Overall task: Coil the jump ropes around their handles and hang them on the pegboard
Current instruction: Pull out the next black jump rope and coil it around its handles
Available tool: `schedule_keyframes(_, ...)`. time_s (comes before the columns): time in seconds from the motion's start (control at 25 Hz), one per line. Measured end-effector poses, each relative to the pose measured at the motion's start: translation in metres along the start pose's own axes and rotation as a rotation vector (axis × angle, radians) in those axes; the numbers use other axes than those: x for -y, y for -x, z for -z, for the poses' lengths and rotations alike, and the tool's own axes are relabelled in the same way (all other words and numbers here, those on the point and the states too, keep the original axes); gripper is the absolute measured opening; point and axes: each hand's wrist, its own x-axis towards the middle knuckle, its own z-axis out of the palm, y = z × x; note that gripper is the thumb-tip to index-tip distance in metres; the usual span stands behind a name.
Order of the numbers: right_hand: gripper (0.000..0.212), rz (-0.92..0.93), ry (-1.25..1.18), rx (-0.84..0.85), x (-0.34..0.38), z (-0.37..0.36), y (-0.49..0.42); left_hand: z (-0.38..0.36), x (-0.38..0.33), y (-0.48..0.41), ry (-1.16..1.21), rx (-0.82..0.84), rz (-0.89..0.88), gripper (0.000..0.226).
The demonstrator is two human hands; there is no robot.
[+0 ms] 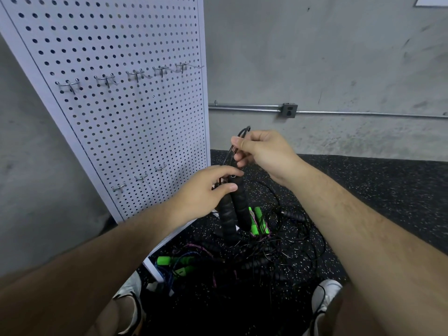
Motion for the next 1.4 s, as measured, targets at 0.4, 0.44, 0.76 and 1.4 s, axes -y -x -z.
schedule_keyframes(0.4, 0.115, 0.163, 1.037, 0.138, -0.009, -0.011, 0.044, 0.017, -0.022, -0.023, 0.342, -0.347, 0.172, 0.025)
schedule_keyframes(0.44, 0.122, 0.191, 1.146, 0.103, -0.015, -0.013, 0.046, 0.017, -0.021, -0.024, 0.389, -0.371, 0.179, 0.026)
schedule_keyframes(0.76, 0.055, 0.188, 1.159, -0.163, -0.019, 0.006, 0.033, 0.022, -0.026, -0.022, 0.27, -0.307, 0.159, 0.028)
schedule_keyframes(1.4, 0.073, 0.381, 1.016, -0.144, -0.012, -0.001, 0.018, 0.044, -0.021, -0.044, -1.104, -0.112, -0.321, 0.059)
